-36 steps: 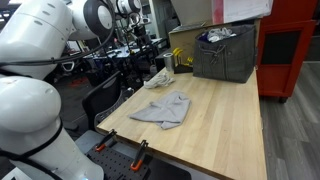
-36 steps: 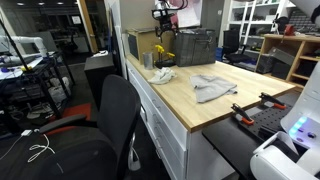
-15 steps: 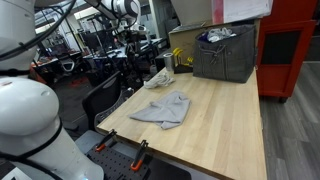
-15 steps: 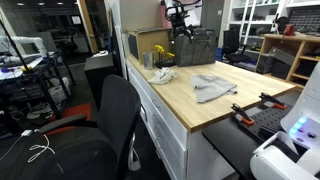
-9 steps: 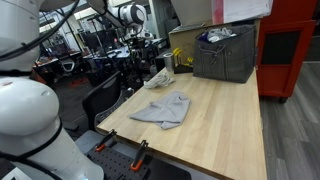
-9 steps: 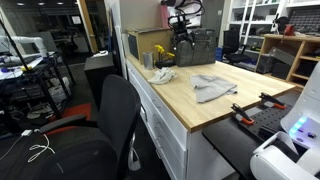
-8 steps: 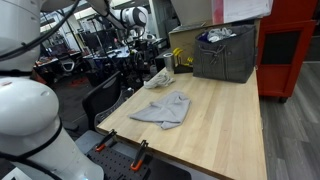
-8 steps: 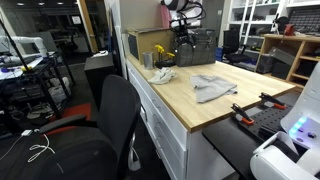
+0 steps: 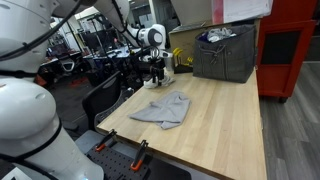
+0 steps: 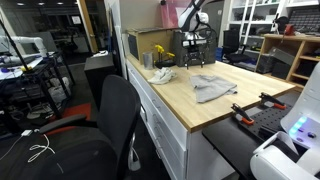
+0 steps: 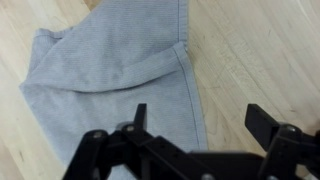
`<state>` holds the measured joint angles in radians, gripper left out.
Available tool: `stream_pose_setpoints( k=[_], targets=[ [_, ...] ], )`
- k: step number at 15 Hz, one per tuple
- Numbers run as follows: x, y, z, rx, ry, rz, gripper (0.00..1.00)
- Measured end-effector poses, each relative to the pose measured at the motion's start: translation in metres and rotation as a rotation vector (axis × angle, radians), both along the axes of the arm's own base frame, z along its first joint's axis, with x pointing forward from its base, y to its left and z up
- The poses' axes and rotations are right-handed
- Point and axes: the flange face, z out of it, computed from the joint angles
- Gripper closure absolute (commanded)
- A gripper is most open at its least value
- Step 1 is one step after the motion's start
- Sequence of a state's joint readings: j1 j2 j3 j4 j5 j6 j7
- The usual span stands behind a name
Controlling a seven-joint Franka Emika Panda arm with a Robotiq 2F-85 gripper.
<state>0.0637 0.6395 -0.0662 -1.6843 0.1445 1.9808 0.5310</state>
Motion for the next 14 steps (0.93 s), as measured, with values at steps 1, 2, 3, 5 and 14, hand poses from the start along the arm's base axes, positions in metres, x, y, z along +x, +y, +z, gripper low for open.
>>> stream_pose_setpoints(
  k=[1, 2, 3, 5, 14],
  targets=[
    [-0.001, -0.008, -0.01, 0.012, 0.003, -0.031, 0.0],
    [-0.002, -0.016, -0.019, 0.028, 0.009, -0.065, 0.0],
    [-0.002, -0.023, -0.027, 0.045, 0.016, -0.098, 0.0],
    [-0.002, -0.037, -0.04, 0.079, 0.026, -0.159, 0.0],
    [0.035, -0.08, -0.079, 0.125, -0.032, -0.348, 0.28]
  ],
)
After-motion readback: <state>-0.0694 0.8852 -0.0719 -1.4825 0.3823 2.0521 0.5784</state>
